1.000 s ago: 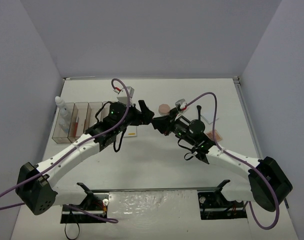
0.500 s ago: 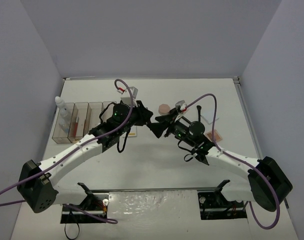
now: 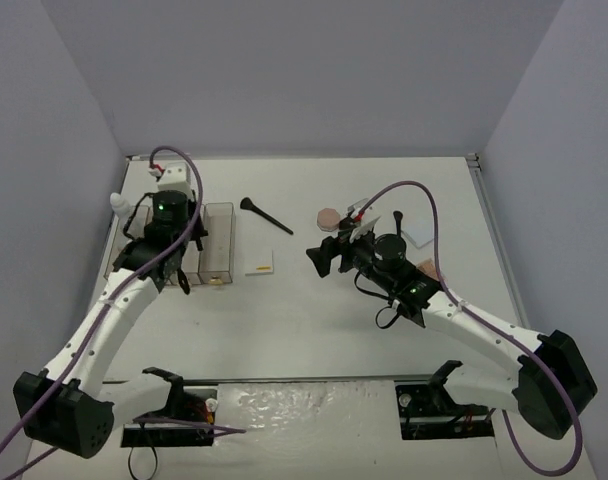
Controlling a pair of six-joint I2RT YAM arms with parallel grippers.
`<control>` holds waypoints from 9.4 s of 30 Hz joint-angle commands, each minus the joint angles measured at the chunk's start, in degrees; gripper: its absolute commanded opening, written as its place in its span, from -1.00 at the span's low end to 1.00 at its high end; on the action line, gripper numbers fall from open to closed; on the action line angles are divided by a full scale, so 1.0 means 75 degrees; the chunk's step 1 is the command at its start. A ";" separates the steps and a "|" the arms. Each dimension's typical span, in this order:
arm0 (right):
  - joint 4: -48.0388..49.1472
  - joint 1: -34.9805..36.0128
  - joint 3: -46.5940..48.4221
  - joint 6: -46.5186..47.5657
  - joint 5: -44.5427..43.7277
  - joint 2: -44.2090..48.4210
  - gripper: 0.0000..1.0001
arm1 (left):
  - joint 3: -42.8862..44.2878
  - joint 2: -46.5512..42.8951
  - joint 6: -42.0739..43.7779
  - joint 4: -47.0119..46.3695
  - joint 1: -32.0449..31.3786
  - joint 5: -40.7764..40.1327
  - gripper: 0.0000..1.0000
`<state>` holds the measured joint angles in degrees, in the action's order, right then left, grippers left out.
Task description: Organize the makeup
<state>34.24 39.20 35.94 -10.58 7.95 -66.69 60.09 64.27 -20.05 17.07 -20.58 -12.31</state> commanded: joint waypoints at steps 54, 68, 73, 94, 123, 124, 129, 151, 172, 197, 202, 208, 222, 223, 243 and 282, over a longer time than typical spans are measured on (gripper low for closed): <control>-0.1613 -0.0117 -0.0188 0.0422 -0.1903 0.1618 1.00 | 0.2226 0.4427 -0.1232 0.0477 -0.1622 0.0105 0.94; -0.1477 -0.0141 -0.0382 0.0376 -0.1845 0.1703 1.00 | 0.3149 0.6104 -0.1843 0.1819 -0.1992 -0.0560 0.94; -0.1394 -0.0141 -0.0467 0.0331 -0.1826 0.1727 1.00 | 0.3010 0.5958 -0.2010 0.1988 -0.1925 -0.0911 0.94; -0.1196 -0.0141 -0.0608 0.0251 -0.1704 0.1644 0.99 | 0.2834 0.6406 -0.2114 0.1452 -0.2082 0.0263 0.94; -0.1179 -0.0142 -0.0643 0.0216 -0.1624 0.1661 1.00 | 0.2502 0.5911 -0.2823 0.1674 -0.1668 -0.0587 0.94; -0.1178 -0.0141 -0.0643 0.0216 -0.1602 0.1662 1.00 | 0.2500 0.5925 -0.2834 0.1674 -0.1662 -0.0585 0.94; -0.1154 -0.0141 -0.0690 0.0215 -0.1610 0.1708 1.00 | 0.2416 0.6033 -0.2859 0.1507 -0.1601 -0.0322 0.94; -0.1101 -0.0145 -0.0678 0.0185 -0.1509 0.1487 1.00 | 0.2095 0.6213 -0.3000 0.0696 -0.1816 0.0534 0.94; -0.1073 -0.0153 -0.0702 0.0169 -0.1493 0.1499 1.00 | 0.1978 0.5604 -0.3353 0.1139 -0.1779 -0.0401 0.94; -0.1061 -0.0153 -0.0746 0.0148 -0.1455 0.1603 1.00 | 0.1716 0.5891 -0.3527 0.0869 -0.1732 -0.0362 0.67; -0.1061 -0.0152 -0.0737 0.0134 -0.1423 0.1580 1.00 | 0.1605 0.5467 -0.3364 0.0795 -0.1788 -0.0374 0.01; -0.1095 -0.0153 -0.0737 0.0145 -0.1422 0.1638 1.00 | 0.2197 0.4203 -0.2732 0.1429 -0.1884 -0.0638 -0.73; -0.1133 -0.0153 -0.0736 0.0135 -0.1341 0.1769 1.00 | 0.3506 0.3503 0.0142 0.3177 0.0537 -0.2304 -0.70; -0.1113 -0.0162 -0.0737 0.0134 -0.1332 0.1749 1.00 | 0.3631 0.3790 0.0230 0.3267 0.0675 -0.2403 -0.69; -0.1214 -0.0174 -0.0675 0.0180 -0.1465 0.1576 1.00 | 0.5008 0.6467 0.1102 0.3686 0.1266 -0.3298 -0.27; -0.3041 -0.3294 0.0001 -0.1631 -0.3982 0.0573 1.00 | 0.1872 0.0205 0.0054 0.2347 0.0517 0.1153 0.94</control>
<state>11.89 22.36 33.24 -16.12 -19.13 -58.68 81.84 77.14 -16.78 39.89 -17.07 -14.05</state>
